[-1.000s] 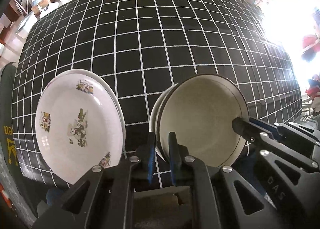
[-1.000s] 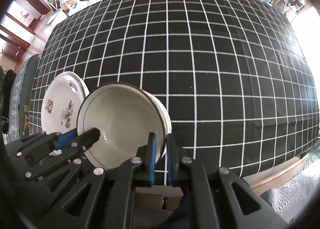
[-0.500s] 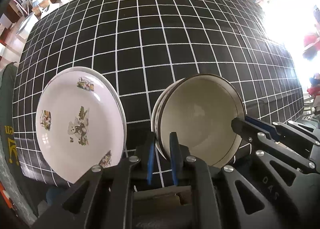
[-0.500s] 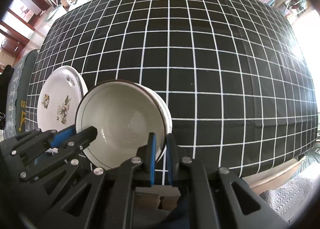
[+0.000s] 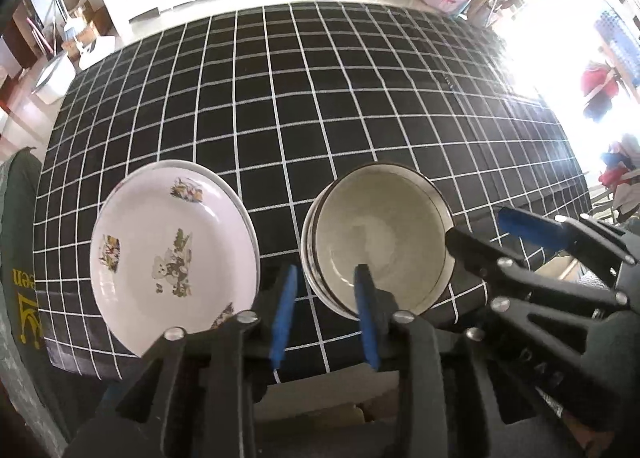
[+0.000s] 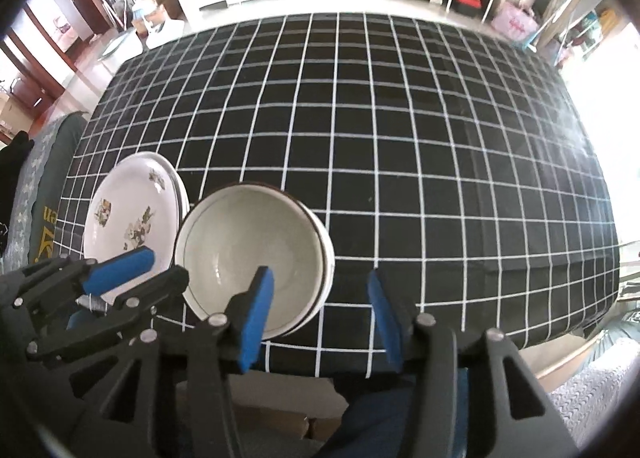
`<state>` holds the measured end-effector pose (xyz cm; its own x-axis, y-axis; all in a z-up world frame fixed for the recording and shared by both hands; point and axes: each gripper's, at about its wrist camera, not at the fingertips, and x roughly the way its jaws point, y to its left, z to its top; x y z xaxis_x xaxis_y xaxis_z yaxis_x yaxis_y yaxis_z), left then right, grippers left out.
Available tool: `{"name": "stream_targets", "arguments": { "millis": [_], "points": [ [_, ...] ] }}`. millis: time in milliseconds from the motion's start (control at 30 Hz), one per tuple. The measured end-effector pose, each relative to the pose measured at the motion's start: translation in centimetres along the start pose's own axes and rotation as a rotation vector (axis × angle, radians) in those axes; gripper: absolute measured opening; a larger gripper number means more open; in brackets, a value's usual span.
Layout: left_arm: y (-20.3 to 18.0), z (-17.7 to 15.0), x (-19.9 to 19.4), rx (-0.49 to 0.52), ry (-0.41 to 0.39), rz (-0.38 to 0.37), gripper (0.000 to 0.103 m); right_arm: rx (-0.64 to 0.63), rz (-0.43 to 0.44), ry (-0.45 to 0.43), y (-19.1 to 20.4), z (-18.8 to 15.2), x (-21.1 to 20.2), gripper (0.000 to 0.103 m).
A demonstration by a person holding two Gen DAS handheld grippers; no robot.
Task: Organize plates and bowls
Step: 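Open the left gripper and withdraw it from the nested bowls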
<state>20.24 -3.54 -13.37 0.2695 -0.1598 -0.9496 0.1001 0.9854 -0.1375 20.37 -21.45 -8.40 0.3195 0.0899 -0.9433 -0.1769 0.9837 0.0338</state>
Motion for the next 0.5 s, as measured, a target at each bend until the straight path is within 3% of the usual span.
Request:
{"name": "stream_targets", "arguments": {
  "millis": [100,267,367,500],
  "points": [
    [0.2,-0.7,-0.8,0.008,-0.030,-0.025,0.039,-0.010,0.001,-0.022,0.0,-0.4,-0.8,0.056],
    [0.3,-2.2,-2.2,0.024,-0.076,-0.040,0.040,0.000,0.031,-0.070,0.2,-1.4,-1.9,0.060],
    [0.5,-3.1,-3.2,0.026,-0.104,-0.069,0.050,0.008,0.048,-0.092,0.4,-1.8,-2.5,0.063],
    [0.8,-4.0,-3.9,0.008,-0.134,-0.099,0.051,0.021,0.036,-0.140,0.2,-2.4,-3.2,0.070]
  ]
}}
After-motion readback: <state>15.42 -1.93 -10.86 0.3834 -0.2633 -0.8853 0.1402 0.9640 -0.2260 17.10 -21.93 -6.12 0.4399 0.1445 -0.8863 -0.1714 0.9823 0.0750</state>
